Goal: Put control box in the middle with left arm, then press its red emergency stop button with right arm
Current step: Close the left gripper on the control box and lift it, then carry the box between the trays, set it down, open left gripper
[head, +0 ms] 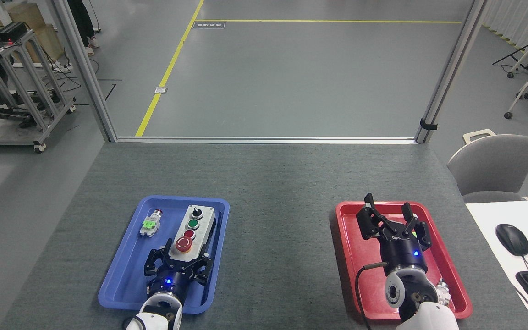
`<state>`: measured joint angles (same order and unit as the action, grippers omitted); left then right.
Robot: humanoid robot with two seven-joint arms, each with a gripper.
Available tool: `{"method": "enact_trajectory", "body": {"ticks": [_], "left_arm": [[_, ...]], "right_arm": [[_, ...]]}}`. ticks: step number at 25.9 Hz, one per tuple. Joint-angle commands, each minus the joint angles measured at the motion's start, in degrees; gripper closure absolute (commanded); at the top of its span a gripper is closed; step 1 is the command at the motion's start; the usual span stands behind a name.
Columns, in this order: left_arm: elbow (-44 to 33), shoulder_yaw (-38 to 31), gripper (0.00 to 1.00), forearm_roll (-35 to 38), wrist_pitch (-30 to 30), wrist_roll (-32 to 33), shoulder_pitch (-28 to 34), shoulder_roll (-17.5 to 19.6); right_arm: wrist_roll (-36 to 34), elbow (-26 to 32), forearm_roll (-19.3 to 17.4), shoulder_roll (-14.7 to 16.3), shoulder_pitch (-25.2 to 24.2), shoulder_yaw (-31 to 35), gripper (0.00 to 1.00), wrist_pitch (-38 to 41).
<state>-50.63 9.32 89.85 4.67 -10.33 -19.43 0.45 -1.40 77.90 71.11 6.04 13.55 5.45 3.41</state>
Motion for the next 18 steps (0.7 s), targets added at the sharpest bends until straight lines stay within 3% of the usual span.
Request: {"method": "enact_trajectory", "body": {"ticks": [1, 2, 3, 5, 10, 18], "left_arm": [[1.23, 0.0, 0.29, -0.02, -0.8, 0.05, -0.52, 0.43], [1.23, 0.09, 0.39, -0.02, -1.15, 0.05, -0.52, 0.43], [1.14, 0.09, 0.56, -0.02, -1.51, 0.05, -0.44, 0.43], [0.62, 0.0, 1.0, -0.29, -2.74, 0.14, 0.0, 0.52], [-0.44, -0.35, 1.0, -0.9, -3.26, 0.05, -0.44, 0.52], [-15.29, 0.09, 1.0, -5.39, -3.97, 0.05, 1.32, 0.87]], "right_arm": [[-0.01, -0.03, -0.01, -0.06, -0.02, 0.0, 0.0, 0.1], [-0.01, -0.03, -0.01, 0.02, 0.07, 0.0, 0.0, 0.01], [-0.01, -0.03, -0.01, -0.06, 0.07, 0.0, 0.0, 0.1], [-0.01, -0.03, -0.01, -0.06, 0.07, 0.09, 0.0, 0.01], [-0.01, 0.06, 0.08, 0.02, 0.07, 0.0, 0.0, 0.01], [-0.01, -0.03, 0.08, 0.11, 0.07, 0.0, 0.0, 0.1]]}}
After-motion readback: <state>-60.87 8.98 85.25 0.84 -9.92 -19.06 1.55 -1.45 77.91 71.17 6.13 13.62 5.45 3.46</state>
